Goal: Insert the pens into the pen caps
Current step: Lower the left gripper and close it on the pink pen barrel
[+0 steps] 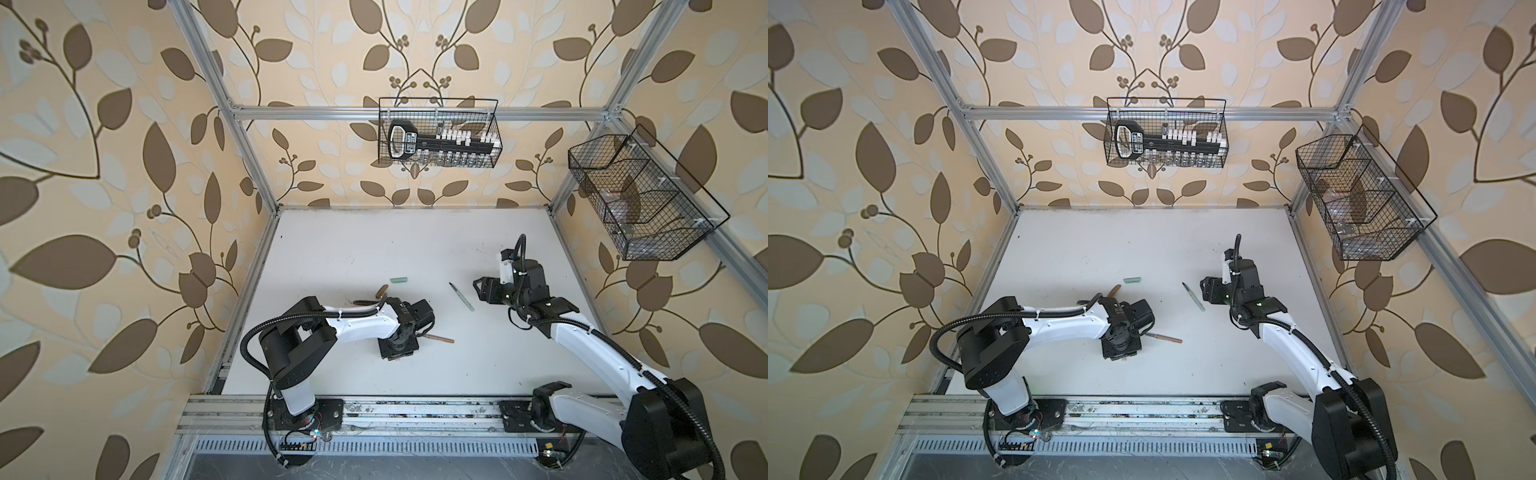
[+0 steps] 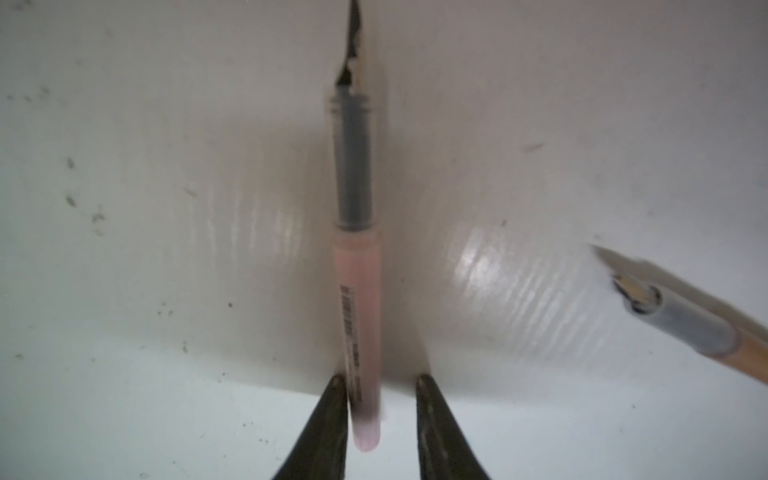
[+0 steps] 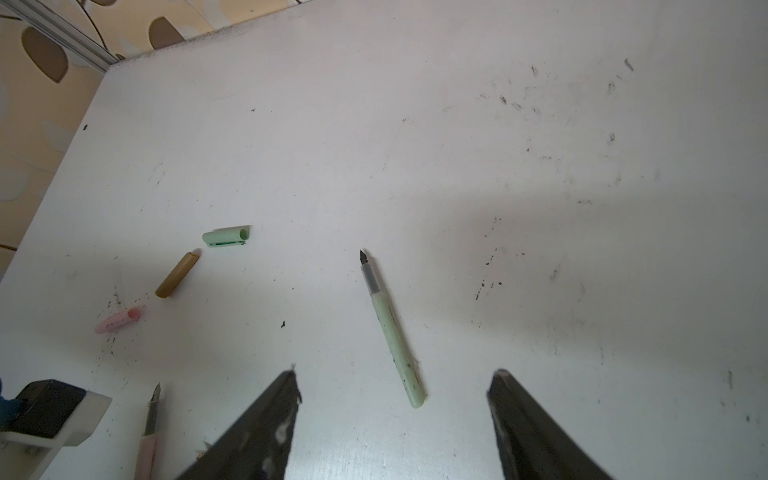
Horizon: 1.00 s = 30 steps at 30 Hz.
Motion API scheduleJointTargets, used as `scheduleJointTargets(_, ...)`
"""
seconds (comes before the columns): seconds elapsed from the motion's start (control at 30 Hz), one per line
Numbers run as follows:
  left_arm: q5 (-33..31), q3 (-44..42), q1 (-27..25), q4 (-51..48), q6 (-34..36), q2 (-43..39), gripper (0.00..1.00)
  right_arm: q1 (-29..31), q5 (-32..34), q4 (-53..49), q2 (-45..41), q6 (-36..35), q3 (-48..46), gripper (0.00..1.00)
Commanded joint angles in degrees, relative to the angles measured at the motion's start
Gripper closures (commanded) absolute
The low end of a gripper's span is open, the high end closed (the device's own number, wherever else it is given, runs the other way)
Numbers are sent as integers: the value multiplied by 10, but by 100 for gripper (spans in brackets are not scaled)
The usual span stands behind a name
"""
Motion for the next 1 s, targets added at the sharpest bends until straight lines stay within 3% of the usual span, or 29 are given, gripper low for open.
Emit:
scheduleJointTargets(0.0, -25, -22, 9, -21, 0, -11, 70, -1, -10, 6, 5, 4, -10, 27)
scheduleJointTargets(0.2, -34, -56, 26, 18, -13, -33, 68, 0, -12, 8, 5, 4, -10, 27)
scheduleJointTargets(0.4, -43, -21, 25, -2, 13, -11, 75, 0, -14, 11, 9, 4, -9, 28)
scheduleJointTargets(0.67, -29, -38, 22, -14, 7, -5, 83, 2, -14, 10, 10, 3, -9, 29)
scheduleJointTargets(0.97, -62, -21, 14, -53, 25, -17, 91, 16, -19, 25, 25, -4, -5, 29)
